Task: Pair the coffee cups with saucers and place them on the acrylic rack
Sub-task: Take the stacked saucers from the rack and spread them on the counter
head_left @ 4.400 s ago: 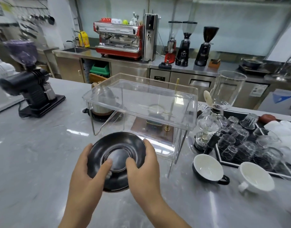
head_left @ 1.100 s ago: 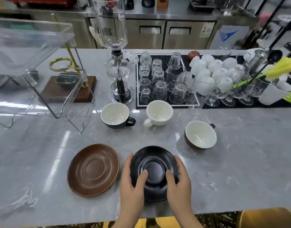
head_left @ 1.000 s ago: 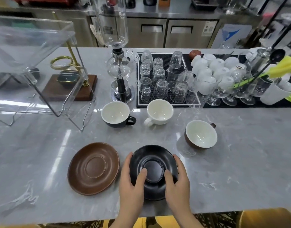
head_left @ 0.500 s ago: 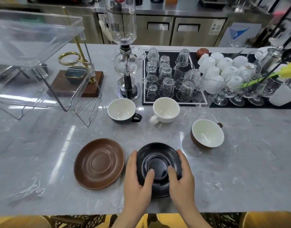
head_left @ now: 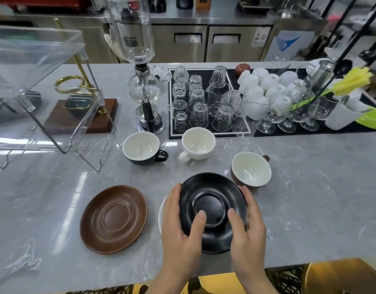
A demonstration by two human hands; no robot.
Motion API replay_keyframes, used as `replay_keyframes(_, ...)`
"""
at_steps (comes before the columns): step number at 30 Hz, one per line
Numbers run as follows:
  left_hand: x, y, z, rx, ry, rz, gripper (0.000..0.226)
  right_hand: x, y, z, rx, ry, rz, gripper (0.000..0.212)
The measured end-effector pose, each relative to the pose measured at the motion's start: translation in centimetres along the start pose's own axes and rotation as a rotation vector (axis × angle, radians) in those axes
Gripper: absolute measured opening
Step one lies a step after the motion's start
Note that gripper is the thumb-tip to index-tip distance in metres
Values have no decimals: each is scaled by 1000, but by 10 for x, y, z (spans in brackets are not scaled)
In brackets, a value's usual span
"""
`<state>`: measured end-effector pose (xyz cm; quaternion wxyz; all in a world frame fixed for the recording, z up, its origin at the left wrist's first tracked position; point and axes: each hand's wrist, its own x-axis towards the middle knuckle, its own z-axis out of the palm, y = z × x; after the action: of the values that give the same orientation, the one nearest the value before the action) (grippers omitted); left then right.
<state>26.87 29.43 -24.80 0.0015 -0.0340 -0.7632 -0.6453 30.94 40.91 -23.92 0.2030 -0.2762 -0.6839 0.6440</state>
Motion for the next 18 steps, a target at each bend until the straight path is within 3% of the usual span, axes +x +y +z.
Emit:
replay_keyframes(11,-28,-1,68,-9,-310,-41,73,7,12,-82,-81,190,144,47)
replay_keyframes(18,-36,2,97,51,-437,-24,56,22,30,-119,-169,94,189,48)
